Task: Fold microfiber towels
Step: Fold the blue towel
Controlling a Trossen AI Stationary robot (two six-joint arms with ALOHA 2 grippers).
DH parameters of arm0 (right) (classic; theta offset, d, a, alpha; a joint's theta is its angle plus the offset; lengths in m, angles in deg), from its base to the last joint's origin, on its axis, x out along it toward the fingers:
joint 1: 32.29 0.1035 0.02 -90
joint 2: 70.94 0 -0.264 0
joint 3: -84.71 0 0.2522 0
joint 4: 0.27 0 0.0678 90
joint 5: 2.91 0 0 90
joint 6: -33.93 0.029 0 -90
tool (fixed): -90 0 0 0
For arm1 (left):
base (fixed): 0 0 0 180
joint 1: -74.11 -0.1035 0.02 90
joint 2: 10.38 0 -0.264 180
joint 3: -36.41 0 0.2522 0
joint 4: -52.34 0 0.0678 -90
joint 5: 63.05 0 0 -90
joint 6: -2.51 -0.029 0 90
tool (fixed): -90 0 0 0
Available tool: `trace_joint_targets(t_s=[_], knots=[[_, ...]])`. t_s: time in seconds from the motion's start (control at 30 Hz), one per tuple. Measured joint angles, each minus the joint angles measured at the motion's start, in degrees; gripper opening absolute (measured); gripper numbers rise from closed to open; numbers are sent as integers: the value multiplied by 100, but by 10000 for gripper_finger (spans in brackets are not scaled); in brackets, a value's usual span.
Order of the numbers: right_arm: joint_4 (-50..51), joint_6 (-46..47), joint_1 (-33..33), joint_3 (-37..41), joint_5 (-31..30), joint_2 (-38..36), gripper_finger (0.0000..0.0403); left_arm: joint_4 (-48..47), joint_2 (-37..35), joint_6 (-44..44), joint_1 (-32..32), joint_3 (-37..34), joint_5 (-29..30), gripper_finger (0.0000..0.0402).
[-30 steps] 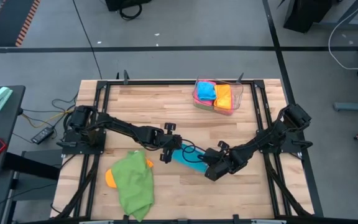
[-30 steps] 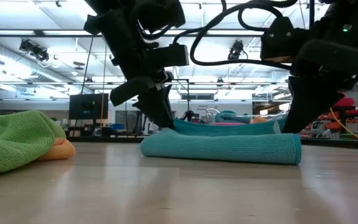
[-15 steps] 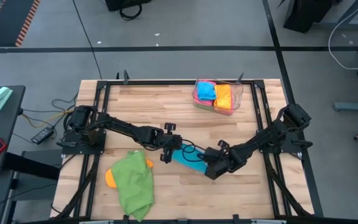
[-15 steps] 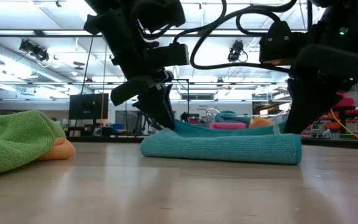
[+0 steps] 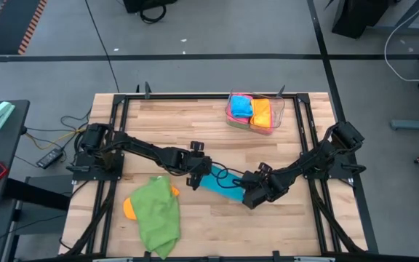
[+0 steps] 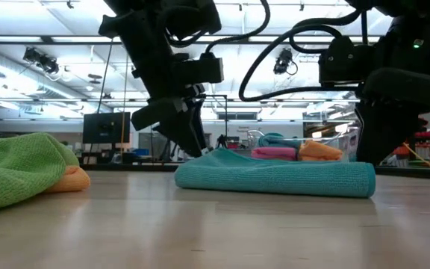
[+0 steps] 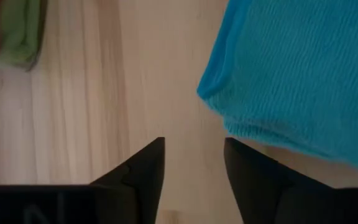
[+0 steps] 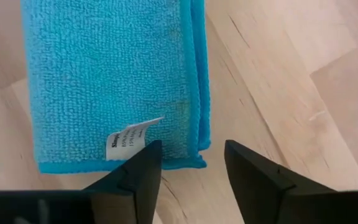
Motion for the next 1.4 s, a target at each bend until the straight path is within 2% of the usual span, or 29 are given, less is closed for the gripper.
trace_joint_targets(t_s=[0.13,0.3,0.43,0.6,0.9,1.2,1.4], knots=[[-4,-141,-31,0,-14,0,190,9,0,-72,88,156,4,195],[-7,-416,-120,0,-177,0,190,-1,0,-295,290,408,-1,197],[-11,-515,-205,0,-268,0,190,69,0,-291,407,485,-100,185],[-14,-517,-261,0,-274,0,190,489,155,-111,424,350,-683,169],[86,-539,-267,0,-247,0,190,449,614,-103,210,328,-593,141],[1035,-460,-267,-4,-88,0,194,313,605,-109,138,331,-576,114],[1098,-607,-267,-4,-91,0,198,227,605,-103,133,331,-577,104]])
